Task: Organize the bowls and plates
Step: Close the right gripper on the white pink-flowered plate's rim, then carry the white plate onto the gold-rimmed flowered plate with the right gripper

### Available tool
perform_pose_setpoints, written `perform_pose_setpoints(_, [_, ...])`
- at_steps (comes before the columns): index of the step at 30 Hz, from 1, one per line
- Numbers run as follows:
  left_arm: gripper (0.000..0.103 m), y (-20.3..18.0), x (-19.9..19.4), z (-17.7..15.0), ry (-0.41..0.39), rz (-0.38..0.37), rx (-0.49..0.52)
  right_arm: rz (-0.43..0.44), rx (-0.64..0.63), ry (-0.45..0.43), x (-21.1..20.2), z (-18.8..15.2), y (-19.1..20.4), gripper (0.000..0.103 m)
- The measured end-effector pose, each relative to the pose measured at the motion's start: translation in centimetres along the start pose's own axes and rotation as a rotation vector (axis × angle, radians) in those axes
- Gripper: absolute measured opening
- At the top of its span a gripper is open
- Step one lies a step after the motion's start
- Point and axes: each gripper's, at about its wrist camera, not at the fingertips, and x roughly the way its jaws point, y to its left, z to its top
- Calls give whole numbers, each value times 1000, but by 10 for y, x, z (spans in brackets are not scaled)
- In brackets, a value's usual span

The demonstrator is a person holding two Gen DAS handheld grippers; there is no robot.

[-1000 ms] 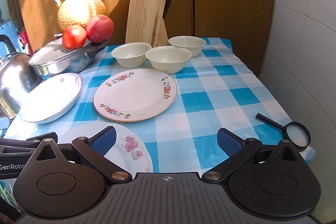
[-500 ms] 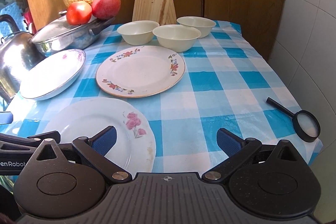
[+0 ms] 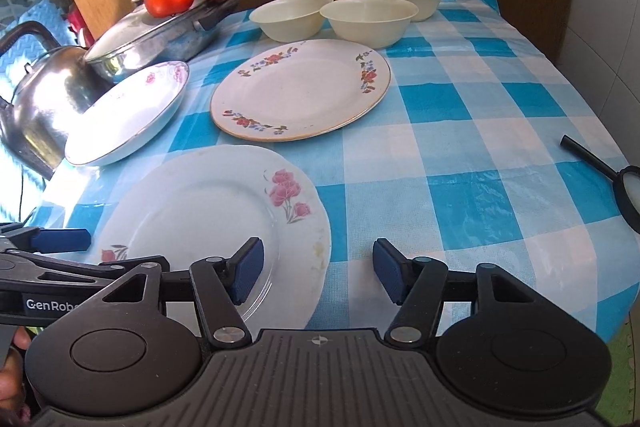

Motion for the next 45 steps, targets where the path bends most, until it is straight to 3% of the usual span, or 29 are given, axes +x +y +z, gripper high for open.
perform_pose_setpoints(3, [85,-1,3,4,23,-55,-12,56,-1,19,3,4,1,53])
perform_pose_setpoints(10, [79,-6,5,10,24,-69,-10,67,1,35,6,10,0,47])
perform_pose_setpoints(20, [78,-5,2,13,9,-59,-18,83,-11,25,1,13,-1,47])
perform_pose_setpoints(30, [78,-4,6,16,32,-82,-25,105,20,74,6,12,-8,53])
perform_pose_setpoints(35, [77,-3,-6,24,-37,-85,-23,70,22,34,2,19,-12,54])
perform_pose_setpoints(38, [77,-1,-8,34,-50,-89,-37,47,62,6,1,28,-23,61])
perform_pose_setpoints(45, [78,-8,-4,81,-103,-93,-9,1,121,-46,9,60,-42,62])
